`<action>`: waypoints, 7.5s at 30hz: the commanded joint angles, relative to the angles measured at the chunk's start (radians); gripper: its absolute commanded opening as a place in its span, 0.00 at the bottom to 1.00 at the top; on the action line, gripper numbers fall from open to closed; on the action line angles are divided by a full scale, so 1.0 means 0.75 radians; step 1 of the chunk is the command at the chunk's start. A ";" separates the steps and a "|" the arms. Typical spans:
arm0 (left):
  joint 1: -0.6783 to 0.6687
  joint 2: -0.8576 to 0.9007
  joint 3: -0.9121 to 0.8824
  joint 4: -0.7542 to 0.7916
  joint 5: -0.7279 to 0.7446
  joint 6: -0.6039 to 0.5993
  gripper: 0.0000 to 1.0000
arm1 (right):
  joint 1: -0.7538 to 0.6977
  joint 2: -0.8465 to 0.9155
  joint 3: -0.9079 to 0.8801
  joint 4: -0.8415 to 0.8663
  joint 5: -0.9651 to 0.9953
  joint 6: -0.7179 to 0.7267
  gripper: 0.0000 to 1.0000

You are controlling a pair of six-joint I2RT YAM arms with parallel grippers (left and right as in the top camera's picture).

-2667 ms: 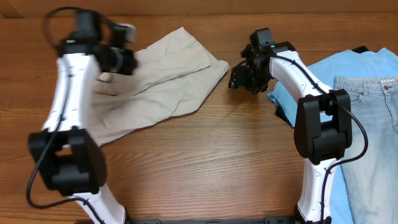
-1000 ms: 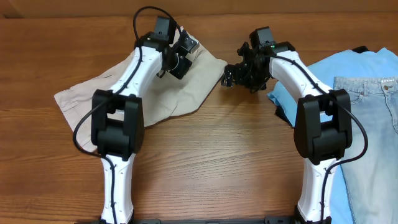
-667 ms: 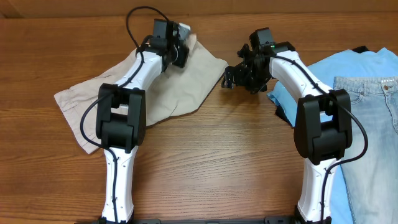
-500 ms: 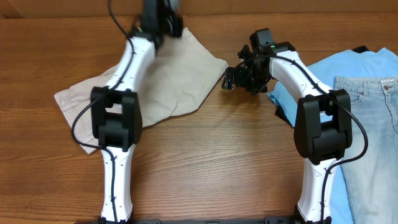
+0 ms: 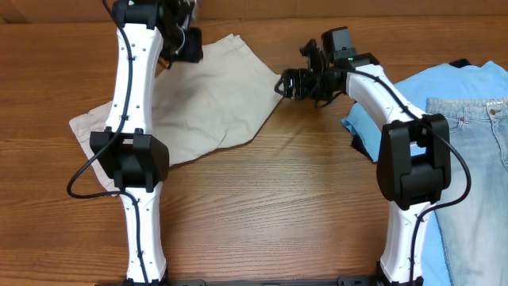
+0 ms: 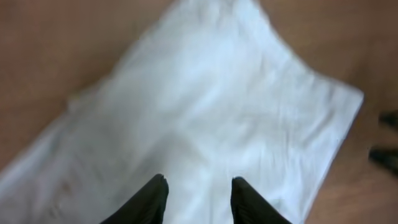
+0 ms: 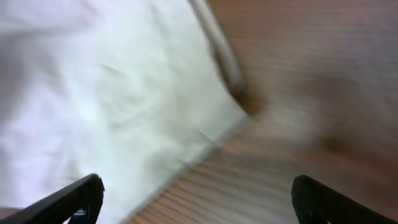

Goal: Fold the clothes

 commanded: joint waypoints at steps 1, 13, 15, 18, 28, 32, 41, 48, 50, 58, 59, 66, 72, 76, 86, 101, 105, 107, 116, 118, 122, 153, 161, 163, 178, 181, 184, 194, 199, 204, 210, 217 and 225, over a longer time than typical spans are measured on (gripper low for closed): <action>-0.010 -0.009 0.015 -0.101 0.015 0.041 0.35 | -0.017 -0.041 0.002 0.070 -0.211 0.073 1.00; -0.007 -0.184 0.085 -0.325 0.164 0.092 0.31 | 0.164 0.090 -0.004 0.069 0.336 0.114 1.00; -0.007 -0.248 0.085 -0.325 0.154 0.091 0.32 | 0.166 0.105 -0.004 0.082 0.344 0.115 1.00; -0.007 -0.335 0.085 -0.325 0.126 0.091 0.38 | 0.156 0.108 -0.004 0.100 0.345 0.139 1.00; 0.000 -0.349 0.021 -0.325 -0.270 -0.032 0.04 | 0.038 0.045 -0.001 0.053 0.148 0.162 0.95; 0.007 -0.263 -0.093 -0.325 -0.347 -0.187 0.04 | -0.010 0.023 -0.002 0.055 -0.003 0.157 1.00; 0.163 -0.242 -0.269 -0.325 -0.318 -0.380 0.06 | 0.053 0.106 -0.005 0.138 0.003 0.215 0.97; 0.268 -0.318 -0.269 -0.325 -0.129 -0.298 0.14 | 0.146 0.225 -0.004 0.312 -0.012 0.483 0.88; 0.271 -0.337 -0.269 -0.325 -0.129 -0.281 0.15 | 0.169 0.228 -0.004 0.345 -0.012 0.482 0.85; 0.263 -0.395 -0.269 -0.325 -0.129 -0.235 0.16 | 0.189 0.220 0.001 0.263 -0.062 0.482 0.18; 0.262 -0.400 -0.269 -0.325 -0.130 -0.222 0.15 | 0.189 0.211 0.001 0.205 -0.056 0.483 0.17; 0.263 -0.407 -0.269 -0.325 -0.139 -0.197 0.17 | 0.186 0.012 0.001 -0.322 0.273 0.512 0.14; 0.261 -0.407 -0.269 -0.325 -0.140 -0.164 0.22 | 0.193 -0.167 0.001 -0.805 0.602 0.592 0.60; 0.267 -0.407 -0.278 -0.325 -0.177 -0.158 0.30 | 0.171 -0.181 0.001 -0.861 0.778 0.576 0.96; 0.370 -0.407 -0.528 -0.267 -0.369 -0.292 0.43 | 0.006 -0.176 -0.005 -0.205 0.347 0.089 0.87; 0.726 -0.407 -0.952 0.256 0.103 -0.129 0.56 | -0.011 -0.047 -0.005 0.138 0.345 0.090 0.93; 0.715 -0.407 -0.964 0.349 0.205 0.068 0.58 | -0.014 0.024 -0.005 0.146 0.255 0.043 0.93; 0.696 -0.407 -0.998 0.405 0.279 0.176 0.64 | -0.014 0.047 -0.005 0.148 0.222 0.021 0.93; 0.690 -0.378 -1.135 0.505 0.156 0.247 0.72 | -0.015 0.050 -0.004 0.152 0.222 0.021 0.97; 0.692 -0.367 -1.137 0.500 0.156 0.272 0.63 | -0.015 0.050 -0.004 0.156 0.223 0.021 0.98; 0.692 -0.368 -1.135 0.500 0.171 0.270 0.37 | -0.016 0.050 -0.004 0.178 0.263 0.021 0.98; 0.692 -0.367 -1.135 0.443 -0.014 0.074 0.04 | -0.007 0.140 -0.002 0.313 0.103 0.026 0.07; 0.692 -0.367 -1.135 0.444 -0.024 0.049 0.04 | -0.062 0.140 0.002 0.282 -0.067 0.025 0.04; 0.693 -0.367 -1.135 0.441 -0.024 0.049 0.04 | -0.080 0.140 0.010 0.294 -0.066 0.024 0.04; 0.699 -0.367 -1.135 0.444 -0.024 0.020 0.04 | -0.159 0.140 0.137 0.404 -0.144 0.142 0.74; 0.700 -0.371 -1.130 0.429 -0.002 0.036 0.08 | -0.166 0.134 0.137 0.361 -0.132 0.136 0.71; 0.712 -0.392 -1.080 0.354 0.111 0.111 0.12 | -0.181 0.095 0.137 0.250 -0.132 0.113 0.67; 0.613 -0.535 -0.896 0.183 0.460 0.276 0.13 | -0.136 -0.083 0.137 -0.382 -0.117 -0.114 0.37; 0.410 -0.503 -1.010 0.246 0.348 0.274 0.04 | -0.064 -0.081 0.027 -0.573 0.039 -0.113 0.17; 0.269 -0.477 -1.232 0.446 0.193 0.157 0.04 | 0.003 -0.081 -0.134 -0.518 0.243 -0.098 0.07; 0.255 -0.468 -1.443 0.644 -0.084 0.013 0.06 | -0.017 -0.081 -0.293 -0.404 0.360 0.114 0.07; 0.336 -0.472 -1.308 0.460 0.116 -0.011 0.08 | -0.052 -0.105 -0.256 -0.441 0.359 0.060 0.07; 0.231 -0.540 -1.177 0.168 0.250 0.117 0.06 | 0.000 -0.241 -0.212 -0.524 0.298 -0.039 0.14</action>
